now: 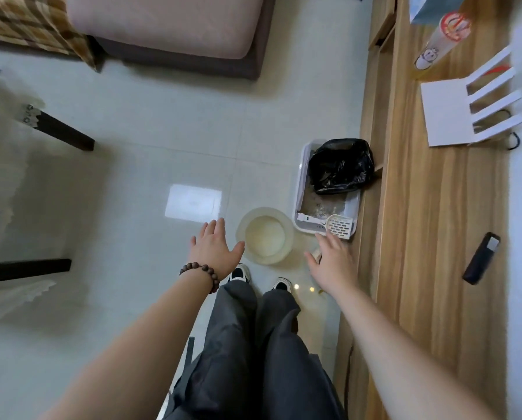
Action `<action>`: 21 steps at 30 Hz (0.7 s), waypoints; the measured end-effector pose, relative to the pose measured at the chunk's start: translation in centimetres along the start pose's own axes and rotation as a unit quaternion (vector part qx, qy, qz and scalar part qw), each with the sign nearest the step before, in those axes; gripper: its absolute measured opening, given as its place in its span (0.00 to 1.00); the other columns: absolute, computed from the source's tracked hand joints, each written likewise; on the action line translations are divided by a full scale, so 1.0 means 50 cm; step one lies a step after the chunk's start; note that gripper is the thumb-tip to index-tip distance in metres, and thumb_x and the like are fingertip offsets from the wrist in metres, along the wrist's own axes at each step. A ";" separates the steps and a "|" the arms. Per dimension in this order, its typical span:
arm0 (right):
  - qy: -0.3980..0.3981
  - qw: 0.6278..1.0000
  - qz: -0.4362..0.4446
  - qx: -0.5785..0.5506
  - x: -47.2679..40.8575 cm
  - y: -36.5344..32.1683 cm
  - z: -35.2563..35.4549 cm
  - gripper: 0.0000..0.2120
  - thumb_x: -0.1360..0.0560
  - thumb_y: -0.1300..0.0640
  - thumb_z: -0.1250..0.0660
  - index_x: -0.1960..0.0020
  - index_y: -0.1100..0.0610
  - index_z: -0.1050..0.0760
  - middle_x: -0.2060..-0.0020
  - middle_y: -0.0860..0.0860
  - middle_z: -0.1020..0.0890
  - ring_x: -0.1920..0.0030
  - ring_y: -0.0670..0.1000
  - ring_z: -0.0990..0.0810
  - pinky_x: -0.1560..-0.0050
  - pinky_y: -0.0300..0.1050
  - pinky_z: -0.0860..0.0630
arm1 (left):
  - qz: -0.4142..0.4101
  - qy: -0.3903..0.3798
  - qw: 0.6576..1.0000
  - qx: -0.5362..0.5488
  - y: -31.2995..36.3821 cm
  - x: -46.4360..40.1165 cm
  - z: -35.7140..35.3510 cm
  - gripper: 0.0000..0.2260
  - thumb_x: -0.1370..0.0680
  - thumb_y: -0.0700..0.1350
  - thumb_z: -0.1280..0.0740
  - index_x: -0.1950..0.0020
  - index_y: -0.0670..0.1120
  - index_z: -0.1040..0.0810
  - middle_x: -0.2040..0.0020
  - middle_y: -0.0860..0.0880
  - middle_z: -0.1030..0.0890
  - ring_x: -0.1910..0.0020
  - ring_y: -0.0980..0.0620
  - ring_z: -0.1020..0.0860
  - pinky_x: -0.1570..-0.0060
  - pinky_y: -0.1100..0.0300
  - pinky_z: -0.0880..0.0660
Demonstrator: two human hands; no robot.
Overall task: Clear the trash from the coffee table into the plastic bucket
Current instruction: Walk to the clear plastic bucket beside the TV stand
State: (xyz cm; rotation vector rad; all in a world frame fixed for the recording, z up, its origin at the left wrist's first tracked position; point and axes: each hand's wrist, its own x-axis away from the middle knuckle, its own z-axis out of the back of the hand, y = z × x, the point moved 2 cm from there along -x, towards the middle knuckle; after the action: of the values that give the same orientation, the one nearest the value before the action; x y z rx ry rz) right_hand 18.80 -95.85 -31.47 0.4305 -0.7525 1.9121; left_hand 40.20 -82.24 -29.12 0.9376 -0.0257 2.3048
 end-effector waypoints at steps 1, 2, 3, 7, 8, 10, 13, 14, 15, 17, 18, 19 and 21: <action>0.001 1.000 -0.004 0.006 -0.032 0.007 -0.022 0.28 0.22 0.42 0.44 0.25 0.51 0.42 0.23 0.51 0.44 0.23 0.53 0.47 0.26 0.55 0.45 | 0.003 -0.003 1.000 0.009 -0.006 -0.033 -0.023 0.35 0.20 0.59 0.42 0.18 0.44 0.46 0.19 0.45 0.40 0.20 0.46 0.43 0.24 0.47 0.44; 0.001 1.000 -0.009 0.009 -0.067 0.016 -0.049 0.28 0.22 0.42 0.44 0.25 0.51 0.42 0.23 0.50 0.44 0.23 0.52 0.47 0.26 0.54 0.45 | 0.004 -0.009 1.000 0.020 -0.013 -0.069 -0.051 0.34 0.20 0.59 0.41 0.18 0.44 0.45 0.19 0.45 0.39 0.20 0.46 0.41 0.25 0.48 0.43; -0.001 1.000 -0.014 0.006 -0.106 0.026 -0.079 0.28 0.22 0.43 0.44 0.25 0.50 0.42 0.23 0.50 0.44 0.23 0.51 0.47 0.26 0.53 0.44 | 0.008 -0.018 0.999 0.038 -0.020 -0.110 -0.083 0.34 0.20 0.58 0.41 0.19 0.44 0.45 0.19 0.45 0.39 0.21 0.46 0.40 0.26 0.49 0.41; -0.023 0.997 -0.038 -0.065 -0.276 0.076 -0.237 0.28 0.22 0.47 0.41 0.25 0.52 0.42 0.23 0.52 0.42 0.23 0.53 0.45 0.26 0.55 0.42 | 0.043 -0.060 0.988 0.135 -0.057 -0.286 -0.240 0.33 0.19 0.54 0.37 0.19 0.42 0.44 0.20 0.43 0.39 0.22 0.45 0.38 0.27 0.51 0.38; -0.029 0.995 -0.046 -0.083 -0.316 0.091 -0.283 0.29 0.23 0.48 0.40 0.25 0.53 0.43 0.23 0.53 0.42 0.24 0.53 0.45 0.26 0.54 0.41 | 0.058 -0.069 0.983 0.157 -0.067 -0.330 -0.286 0.33 0.19 0.54 0.37 0.19 0.42 0.44 0.20 0.43 0.39 0.22 0.44 0.38 0.27 0.51 0.38; -0.044 0.990 -0.065 -0.117 -0.389 0.121 -0.372 0.31 0.23 0.48 0.38 0.24 0.53 0.45 0.23 0.53 0.42 0.24 0.54 0.42 0.28 0.52 0.40 | 0.103 -0.083 0.970 0.203 -0.091 -0.411 -0.370 0.34 0.20 0.53 0.35 0.19 0.42 0.43 0.20 0.42 0.37 0.23 0.43 0.36 0.28 0.51 0.37; -0.065 0.979 -0.109 -0.160 -0.469 0.162 -0.473 0.34 0.24 0.49 0.36 0.23 0.53 0.49 0.23 0.53 0.42 0.25 0.56 0.40 0.29 0.50 0.39 | 0.171 -0.094 0.949 0.247 -0.128 -0.506 -0.466 0.33 0.21 0.52 0.34 0.21 0.40 0.40 0.23 0.39 0.32 0.27 0.40 0.30 0.35 0.52 0.32; -0.069 0.974 -0.124 -0.179 -0.489 0.173 -0.499 0.35 0.24 0.50 0.35 0.23 0.53 0.49 0.24 0.53 0.41 0.26 0.56 0.39 0.29 0.50 0.39 | 0.177 -0.103 0.946 0.253 -0.140 -0.531 -0.493 0.32 0.21 0.52 0.33 0.22 0.40 0.39 0.25 0.39 0.30 0.30 0.40 0.28 0.37 0.52 0.31; -0.077 0.967 -0.136 -0.199 -0.505 0.182 -0.522 0.35 0.24 0.51 0.35 0.23 0.54 0.49 0.24 0.53 0.40 0.26 0.56 0.38 0.28 0.50 0.39 | 0.177 -0.115 0.943 0.256 -0.150 -0.551 -0.517 0.30 0.20 0.51 0.34 0.23 0.40 0.37 0.27 0.39 0.28 0.35 0.41 0.26 0.40 0.52 0.29; -0.099 0.956 -0.151 -0.230 -0.527 0.192 -0.560 0.32 0.22 0.56 0.38 0.23 0.52 0.49 0.26 0.55 0.35 0.28 0.57 0.34 0.29 0.52 0.35 | 0.170 -0.126 0.945 0.248 -0.166 -0.579 -0.554 0.24 0.20 0.47 0.35 0.26 0.40 0.33 0.32 0.39 0.23 0.43 0.42 0.24 0.48 0.55 0.30; -0.103 0.954 -0.158 -0.235 -0.534 0.196 -0.573 0.30 0.22 0.59 0.41 0.23 0.51 0.49 0.28 0.56 0.33 0.31 0.58 0.31 0.31 0.53 0.32 | 0.168 -0.117 0.948 0.244 -0.174 -0.587 -0.563 0.22 0.20 0.44 0.36 0.27 0.40 0.32 0.34 0.39 0.22 0.43 0.41 0.23 0.50 0.56 0.30; -0.097 0.953 -0.165 -0.236 -0.538 0.197 -0.578 0.29 0.22 0.62 0.44 0.24 0.50 0.48 0.29 0.56 0.30 0.32 0.59 0.29 0.33 0.54 0.30 | 0.166 -0.102 0.951 0.241 -0.181 -0.591 -0.565 0.21 0.20 0.41 0.37 0.27 0.40 0.30 0.36 0.39 0.21 0.43 0.40 0.22 0.50 0.56 0.29; -0.080 0.953 -0.169 -0.239 -0.536 0.193 -0.566 0.29 0.23 0.65 0.47 0.24 0.49 0.45 0.31 0.56 0.28 0.34 0.58 0.28 0.35 0.53 0.28 | 0.162 -0.078 0.953 0.244 -0.186 -0.582 -0.550 0.19 0.20 0.39 0.39 0.29 0.40 0.28 0.43 0.40 0.18 0.49 0.41 0.21 0.50 0.55 0.26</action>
State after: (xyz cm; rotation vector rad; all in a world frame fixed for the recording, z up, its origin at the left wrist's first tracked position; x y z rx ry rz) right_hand 22.77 -98.07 -71.39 0.3805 -1.1352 1.3299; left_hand 44.15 -84.28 -69.99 1.4560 0.3661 2.5857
